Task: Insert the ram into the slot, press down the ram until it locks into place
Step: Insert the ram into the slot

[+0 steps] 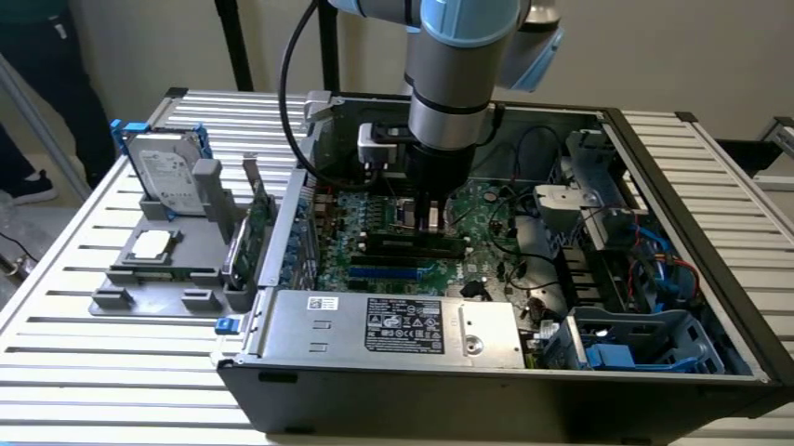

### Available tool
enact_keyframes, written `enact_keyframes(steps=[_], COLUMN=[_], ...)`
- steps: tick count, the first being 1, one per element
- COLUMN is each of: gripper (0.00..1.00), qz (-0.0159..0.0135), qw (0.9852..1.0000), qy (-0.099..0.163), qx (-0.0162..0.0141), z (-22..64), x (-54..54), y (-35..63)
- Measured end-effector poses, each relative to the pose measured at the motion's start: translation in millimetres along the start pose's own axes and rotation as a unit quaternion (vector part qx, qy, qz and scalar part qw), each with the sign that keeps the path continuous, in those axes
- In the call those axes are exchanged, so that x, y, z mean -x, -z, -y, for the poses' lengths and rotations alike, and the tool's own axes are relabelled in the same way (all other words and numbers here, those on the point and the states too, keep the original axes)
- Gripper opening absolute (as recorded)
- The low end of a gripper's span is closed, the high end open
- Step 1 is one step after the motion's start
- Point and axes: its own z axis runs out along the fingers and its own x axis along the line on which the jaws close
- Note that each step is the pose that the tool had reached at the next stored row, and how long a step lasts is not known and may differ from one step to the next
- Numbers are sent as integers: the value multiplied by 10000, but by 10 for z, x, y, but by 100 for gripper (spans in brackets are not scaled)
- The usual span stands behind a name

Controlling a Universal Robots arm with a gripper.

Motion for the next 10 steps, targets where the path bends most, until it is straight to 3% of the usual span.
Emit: enact_keyframes(steps=[5,10], gripper=[13,13], qz=[5,37], qw=[10000,10000], qy=[1,2], qx=[-1,-1], z=[0,0], x=[0,0], y=[-7,-20])
